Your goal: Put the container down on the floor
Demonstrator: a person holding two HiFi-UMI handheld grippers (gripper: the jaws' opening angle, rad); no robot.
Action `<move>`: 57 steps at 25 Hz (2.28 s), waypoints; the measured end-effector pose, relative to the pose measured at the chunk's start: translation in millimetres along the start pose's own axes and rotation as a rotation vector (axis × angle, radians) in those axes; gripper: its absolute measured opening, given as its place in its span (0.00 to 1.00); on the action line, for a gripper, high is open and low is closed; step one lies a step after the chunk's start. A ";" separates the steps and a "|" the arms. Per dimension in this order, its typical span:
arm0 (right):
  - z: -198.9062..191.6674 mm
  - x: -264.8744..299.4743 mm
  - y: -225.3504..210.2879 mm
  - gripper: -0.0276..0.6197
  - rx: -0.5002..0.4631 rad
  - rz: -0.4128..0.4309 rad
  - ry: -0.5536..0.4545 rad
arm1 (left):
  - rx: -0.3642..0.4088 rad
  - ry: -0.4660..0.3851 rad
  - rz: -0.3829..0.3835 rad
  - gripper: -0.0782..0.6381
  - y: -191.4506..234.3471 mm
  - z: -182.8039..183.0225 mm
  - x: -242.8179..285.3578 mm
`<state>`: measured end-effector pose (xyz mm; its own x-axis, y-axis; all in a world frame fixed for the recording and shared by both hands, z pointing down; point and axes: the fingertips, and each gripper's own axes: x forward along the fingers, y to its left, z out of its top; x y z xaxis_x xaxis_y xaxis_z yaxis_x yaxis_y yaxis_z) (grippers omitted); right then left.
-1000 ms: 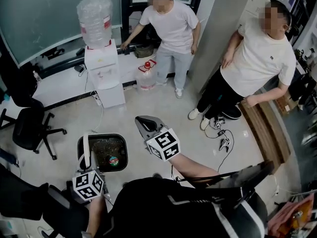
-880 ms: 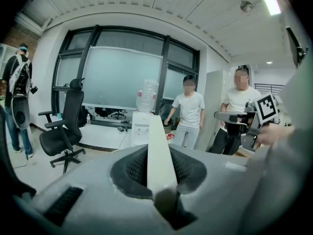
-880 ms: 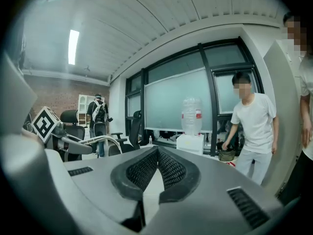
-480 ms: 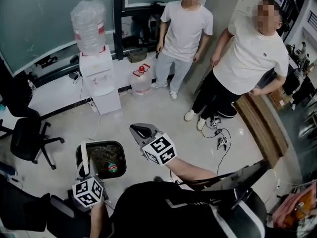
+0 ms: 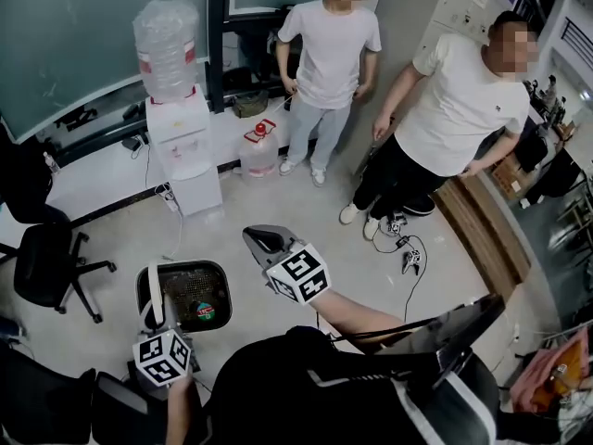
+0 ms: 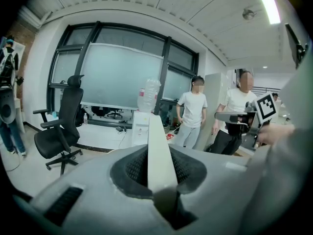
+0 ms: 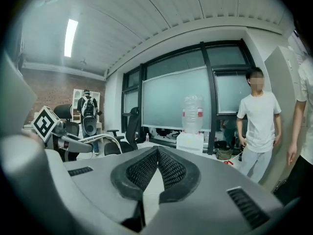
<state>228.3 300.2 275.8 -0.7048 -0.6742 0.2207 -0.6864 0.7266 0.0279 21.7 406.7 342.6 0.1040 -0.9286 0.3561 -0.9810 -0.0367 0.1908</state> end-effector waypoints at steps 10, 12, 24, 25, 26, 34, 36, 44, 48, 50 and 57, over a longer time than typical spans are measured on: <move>2.5 32.4 7.6 0.05 0.007 -0.020 0.016 | 0.005 0.008 -0.001 0.19 37.7 11.1 16.3; 3.2 46.1 3.5 0.05 0.011 -0.011 0.014 | 0.002 0.008 0.006 0.19 43.9 14.0 25.0; 20.9 147.5 -58.1 0.05 0.017 0.080 -0.001 | -0.042 0.028 0.097 0.19 69.1 47.8 103.8; 23.3 154.5 -66.4 0.05 0.016 0.082 -0.001 | -0.043 0.029 0.104 0.19 69.9 51.5 111.9; 24.8 161.3 -74.3 0.05 0.018 0.086 0.000 | -0.045 0.030 0.111 0.19 70.5 54.7 119.2; 26.3 208.3 -129.6 0.05 0.039 0.125 0.001 | -0.055 0.036 0.157 0.19 71.0 80.4 176.5; 27.0 219.4 -140.7 0.05 0.045 0.141 -0.002 | -0.056 0.037 0.169 0.19 70.4 87.5 188.5; 25.7 255.8 -188.5 0.05 0.037 0.199 0.003 | -0.059 0.030 0.221 0.19 63.7 109.3 239.0; 25.5 275.2 -203.7 0.05 0.037 0.228 0.005 | -0.064 0.022 0.249 0.19 67.0 120.0 258.0; 27.1 283.1 -208.9 0.05 0.043 0.238 -0.001 | -0.063 0.028 0.260 0.19 68.2 122.4 265.1; 31.6 315.8 -217.5 0.05 0.033 0.263 0.002 | -0.054 0.043 0.270 0.19 79.5 129.2 292.3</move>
<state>149.4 -74.9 308.6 -0.8594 -0.4625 0.2180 -0.4852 0.8722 -0.0622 -47.1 84.7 343.7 -0.1526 -0.8856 0.4386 -0.9640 0.2312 0.1314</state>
